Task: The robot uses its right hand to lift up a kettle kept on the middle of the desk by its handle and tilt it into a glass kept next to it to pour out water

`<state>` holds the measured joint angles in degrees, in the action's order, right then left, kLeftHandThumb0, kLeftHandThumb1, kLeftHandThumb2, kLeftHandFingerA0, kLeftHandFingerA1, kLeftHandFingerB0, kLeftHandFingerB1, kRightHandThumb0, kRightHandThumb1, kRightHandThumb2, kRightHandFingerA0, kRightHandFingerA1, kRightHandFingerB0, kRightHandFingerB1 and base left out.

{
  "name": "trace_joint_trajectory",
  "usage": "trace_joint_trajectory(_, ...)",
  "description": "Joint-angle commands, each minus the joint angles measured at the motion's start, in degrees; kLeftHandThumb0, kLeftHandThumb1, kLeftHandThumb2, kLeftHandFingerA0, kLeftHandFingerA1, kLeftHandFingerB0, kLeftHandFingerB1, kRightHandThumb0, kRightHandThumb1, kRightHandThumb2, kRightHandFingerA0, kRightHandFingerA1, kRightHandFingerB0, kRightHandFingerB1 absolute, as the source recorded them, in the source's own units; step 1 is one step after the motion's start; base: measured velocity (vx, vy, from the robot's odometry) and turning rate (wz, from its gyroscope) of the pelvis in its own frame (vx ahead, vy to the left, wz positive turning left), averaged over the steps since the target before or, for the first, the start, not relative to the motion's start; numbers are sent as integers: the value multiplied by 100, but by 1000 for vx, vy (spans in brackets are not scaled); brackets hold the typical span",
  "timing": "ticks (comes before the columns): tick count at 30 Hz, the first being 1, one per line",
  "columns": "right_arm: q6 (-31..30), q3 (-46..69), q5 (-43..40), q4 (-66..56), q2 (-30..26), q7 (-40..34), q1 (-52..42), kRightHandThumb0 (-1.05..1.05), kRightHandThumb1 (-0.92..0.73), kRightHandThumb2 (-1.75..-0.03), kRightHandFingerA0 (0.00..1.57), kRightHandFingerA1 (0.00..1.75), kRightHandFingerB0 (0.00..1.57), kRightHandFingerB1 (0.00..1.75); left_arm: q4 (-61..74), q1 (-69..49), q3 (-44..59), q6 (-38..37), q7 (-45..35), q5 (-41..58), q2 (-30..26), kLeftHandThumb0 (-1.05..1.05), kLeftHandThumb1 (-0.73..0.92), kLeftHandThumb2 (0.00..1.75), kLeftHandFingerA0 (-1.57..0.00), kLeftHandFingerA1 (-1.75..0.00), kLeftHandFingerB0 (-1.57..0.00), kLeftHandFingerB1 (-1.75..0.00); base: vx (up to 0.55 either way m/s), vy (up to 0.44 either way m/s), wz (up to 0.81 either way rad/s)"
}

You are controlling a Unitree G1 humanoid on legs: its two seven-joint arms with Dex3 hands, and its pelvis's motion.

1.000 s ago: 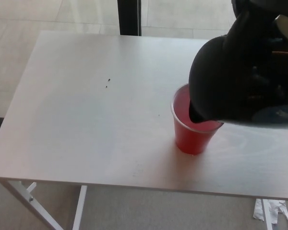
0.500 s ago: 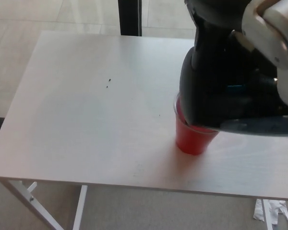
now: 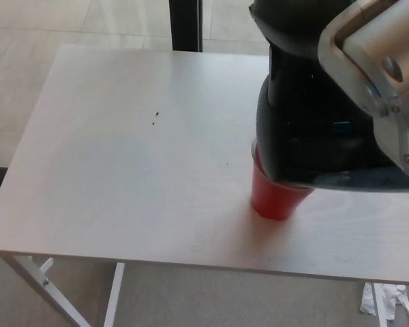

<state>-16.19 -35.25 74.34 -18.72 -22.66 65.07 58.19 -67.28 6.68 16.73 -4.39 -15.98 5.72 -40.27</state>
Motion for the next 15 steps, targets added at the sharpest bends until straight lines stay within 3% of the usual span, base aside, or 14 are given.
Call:
trace_joint_trajectory(1,265,71,-33,32,97,106,-315,-43,-64,-83,101,157,82,103,48,-77,38,-12,-72,21,-67,-81,92,68,-70,-56,-53,-51,0,0,0)
trace_joint_trajectory(4,369,196,-56,64,58,104,-331,-43,-66,-81,101,157,78,90,65,-89,-5,40,-34,-30,-76,-81,92,70,-69,-55,-53,-51,0,0,0)
trace_joint_trajectory(7,391,406,-96,70,34,141,-298,-45,-69,-79,99,161,78,96,37,-98,28,0,-55,6,-66,-82,92,69,-69,-56,-54,-52,0,0,0)
trace_joint_trajectory(9,319,559,-129,119,67,258,-234,-44,-68,-77,98,162,76,89,6,-91,48,9,-60,24,-66,-81,92,68,-69,-55,-54,-52,0,0,0)
trace_joint_trajectory(12,316,1027,-412,214,-12,-216,-296,-43,-61,-78,102,159,82,89,19,-107,53,6,-63,23,-61,-82,92,71,-67,-55,-53,-52,0,0,0)
trace_joint_trajectory(13,307,1184,-463,213,-46,-267,-298,-44,-64,-78,98,164,79,100,6,-113,42,17,-39,7,-57,-80,92,70,-68,-55,-53,-51,0,0,0)
trace_joint_trajectory(15,169,1419,-416,251,-52,-248,-266,-44,-70,-74,94,165,73,97,1,-138,61,22,-51,24,-62,-81,92,69,-71,-56,-53,-51,0,0,0)
